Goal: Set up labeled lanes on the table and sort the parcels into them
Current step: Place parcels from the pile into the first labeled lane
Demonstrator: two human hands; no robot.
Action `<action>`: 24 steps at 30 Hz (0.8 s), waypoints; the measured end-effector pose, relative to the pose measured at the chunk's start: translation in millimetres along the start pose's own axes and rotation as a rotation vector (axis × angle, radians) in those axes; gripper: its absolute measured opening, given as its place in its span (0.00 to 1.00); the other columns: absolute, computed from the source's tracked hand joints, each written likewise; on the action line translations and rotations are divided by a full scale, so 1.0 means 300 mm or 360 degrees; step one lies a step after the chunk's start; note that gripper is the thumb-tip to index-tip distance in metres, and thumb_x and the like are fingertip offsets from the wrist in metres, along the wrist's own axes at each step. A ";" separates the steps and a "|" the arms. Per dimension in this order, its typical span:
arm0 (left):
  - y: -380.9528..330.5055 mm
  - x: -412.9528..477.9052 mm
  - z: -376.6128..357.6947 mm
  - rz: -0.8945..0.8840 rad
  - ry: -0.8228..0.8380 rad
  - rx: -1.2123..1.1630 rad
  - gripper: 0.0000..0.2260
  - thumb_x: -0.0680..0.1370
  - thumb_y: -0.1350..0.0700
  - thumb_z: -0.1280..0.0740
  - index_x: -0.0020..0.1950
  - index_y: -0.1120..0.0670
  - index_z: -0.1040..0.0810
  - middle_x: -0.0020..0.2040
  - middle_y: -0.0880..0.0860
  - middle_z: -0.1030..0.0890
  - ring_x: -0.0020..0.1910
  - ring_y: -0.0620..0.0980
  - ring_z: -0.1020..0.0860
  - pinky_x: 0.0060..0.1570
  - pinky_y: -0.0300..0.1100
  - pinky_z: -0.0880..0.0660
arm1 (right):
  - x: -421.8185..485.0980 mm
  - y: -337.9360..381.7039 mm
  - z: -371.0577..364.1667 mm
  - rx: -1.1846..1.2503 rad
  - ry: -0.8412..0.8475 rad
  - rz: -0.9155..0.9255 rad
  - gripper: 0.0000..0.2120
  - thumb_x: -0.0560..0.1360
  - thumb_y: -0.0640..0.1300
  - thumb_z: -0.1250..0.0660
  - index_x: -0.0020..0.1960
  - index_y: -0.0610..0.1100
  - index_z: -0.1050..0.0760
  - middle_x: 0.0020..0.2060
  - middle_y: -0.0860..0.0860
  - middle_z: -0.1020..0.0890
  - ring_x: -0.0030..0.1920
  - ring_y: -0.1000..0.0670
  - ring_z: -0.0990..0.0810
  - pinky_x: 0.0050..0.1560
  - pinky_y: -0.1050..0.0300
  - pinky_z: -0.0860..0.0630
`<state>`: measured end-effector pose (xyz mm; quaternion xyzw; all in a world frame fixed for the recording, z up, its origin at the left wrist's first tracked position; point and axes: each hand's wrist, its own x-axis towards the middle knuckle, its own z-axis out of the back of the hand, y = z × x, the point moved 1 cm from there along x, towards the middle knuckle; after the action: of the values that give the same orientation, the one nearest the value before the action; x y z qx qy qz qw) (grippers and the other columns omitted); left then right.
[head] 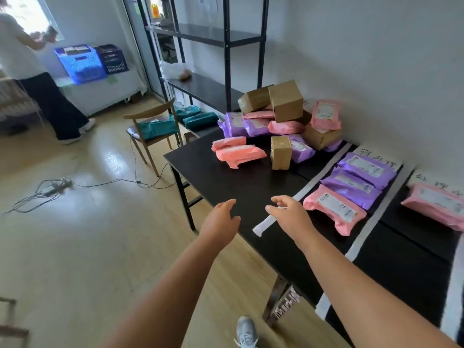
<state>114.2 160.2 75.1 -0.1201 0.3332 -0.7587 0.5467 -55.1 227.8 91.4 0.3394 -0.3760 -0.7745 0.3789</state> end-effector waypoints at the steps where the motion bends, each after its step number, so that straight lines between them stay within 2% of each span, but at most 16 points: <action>1: 0.015 0.050 0.019 0.0010 -0.0012 0.0006 0.24 0.82 0.54 0.38 0.78 0.50 0.38 0.76 0.51 0.34 0.70 0.50 0.30 0.64 0.42 0.31 | 0.049 0.015 -0.021 0.0000 0.0003 0.0001 0.19 0.79 0.47 0.33 0.69 0.47 0.27 0.67 0.49 0.25 0.67 0.50 0.27 0.65 0.53 0.29; 6: 0.061 0.311 0.099 0.0099 -0.0029 -0.0026 0.24 0.82 0.55 0.38 0.78 0.50 0.37 0.75 0.52 0.34 0.65 0.53 0.26 0.62 0.49 0.25 | 0.315 0.077 -0.103 0.0006 0.0032 -0.0049 0.19 0.80 0.47 0.34 0.70 0.47 0.28 0.66 0.50 0.25 0.66 0.49 0.27 0.60 0.55 0.30; 10: 0.092 0.486 0.159 0.0151 0.0016 0.0024 0.24 0.83 0.54 0.38 0.78 0.50 0.38 0.76 0.51 0.34 0.69 0.52 0.29 0.67 0.48 0.28 | 0.500 0.145 -0.169 0.0046 0.0025 -0.0112 0.19 0.80 0.46 0.34 0.70 0.46 0.28 0.64 0.49 0.24 0.64 0.49 0.26 0.57 0.56 0.30; 12: 0.116 0.568 0.185 0.0165 0.0002 0.0034 0.23 0.82 0.54 0.38 0.78 0.49 0.38 0.76 0.51 0.34 0.70 0.52 0.30 0.68 0.50 0.30 | 0.582 0.178 -0.213 0.0039 0.0015 -0.0119 0.19 0.80 0.45 0.34 0.70 0.45 0.28 0.64 0.49 0.24 0.63 0.49 0.25 0.55 0.57 0.31; 15: 0.156 0.661 0.212 0.0186 0.0031 0.0038 0.23 0.82 0.53 0.38 0.78 0.49 0.37 0.76 0.51 0.34 0.69 0.52 0.29 0.67 0.52 0.28 | 0.674 0.217 -0.289 0.0024 0.0001 -0.0135 0.18 0.80 0.45 0.34 0.69 0.46 0.27 0.63 0.49 0.23 0.60 0.51 0.25 0.55 0.57 0.30; 19: 0.201 0.813 0.246 0.0143 0.0111 0.0090 0.23 0.83 0.53 0.38 0.78 0.48 0.37 0.76 0.51 0.34 0.70 0.51 0.29 0.67 0.49 0.28 | 0.792 0.261 -0.384 0.0002 -0.0026 -0.0158 0.17 0.80 0.45 0.34 0.68 0.47 0.26 0.61 0.50 0.23 0.55 0.54 0.27 0.54 0.57 0.30; 24: 0.251 1.039 0.288 -0.0019 0.0280 0.0157 0.22 0.82 0.54 0.38 0.77 0.49 0.36 0.75 0.51 0.33 0.72 0.51 0.31 0.69 0.47 0.30 | 0.953 0.301 -0.476 0.0009 -0.0200 -0.0266 0.14 0.79 0.46 0.33 0.64 0.45 0.23 0.57 0.51 0.20 0.53 0.53 0.24 0.52 0.58 0.29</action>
<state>101.4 -169.1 35.0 -0.0280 0.3414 -0.7850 0.5161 -47.3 -98.2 28.8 0.3213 -0.3716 -0.8222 0.2876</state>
